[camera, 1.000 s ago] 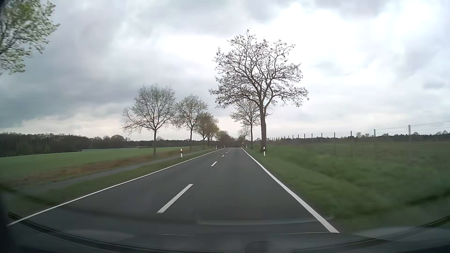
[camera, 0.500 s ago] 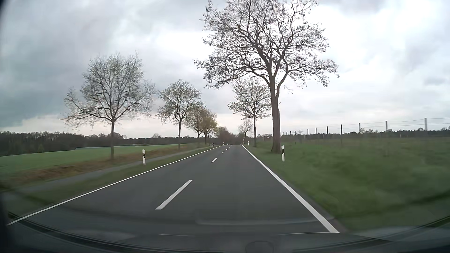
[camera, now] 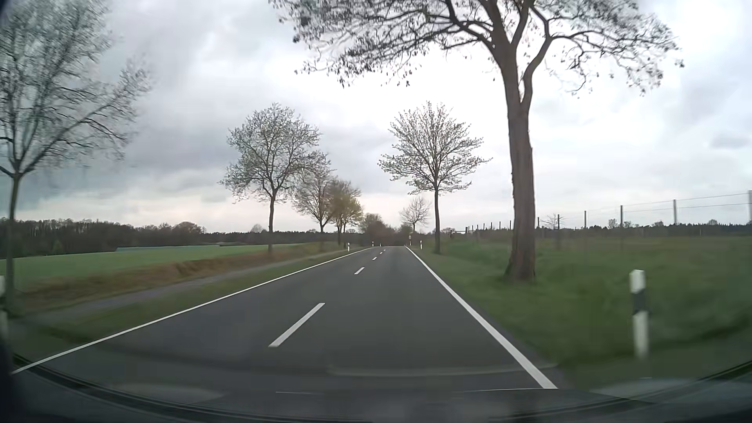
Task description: Follow the waypoints while adhering to traffic rules and regulations
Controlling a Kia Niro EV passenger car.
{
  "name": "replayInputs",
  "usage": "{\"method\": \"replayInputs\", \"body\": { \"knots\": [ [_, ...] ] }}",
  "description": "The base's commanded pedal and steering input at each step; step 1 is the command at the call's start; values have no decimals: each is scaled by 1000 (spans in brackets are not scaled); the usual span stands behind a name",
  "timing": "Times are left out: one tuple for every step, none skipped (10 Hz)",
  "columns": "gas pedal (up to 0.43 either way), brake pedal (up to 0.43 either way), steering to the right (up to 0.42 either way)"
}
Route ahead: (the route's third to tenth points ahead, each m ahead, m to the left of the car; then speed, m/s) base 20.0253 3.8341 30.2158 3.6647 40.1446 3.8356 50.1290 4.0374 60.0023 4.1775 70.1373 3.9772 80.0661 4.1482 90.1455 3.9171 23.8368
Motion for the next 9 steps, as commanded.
{"method": "replayInputs", "body": {
  "knots": [
    [67,0,-7],
    [67,0,-6],
    [67,0,-3],
    [67,0,-2],
    [67,0,-1],
    [67,0,-1],
    [67,0,-1],
    [67,0,-1],
    [67,0,-1]
  ]
}}
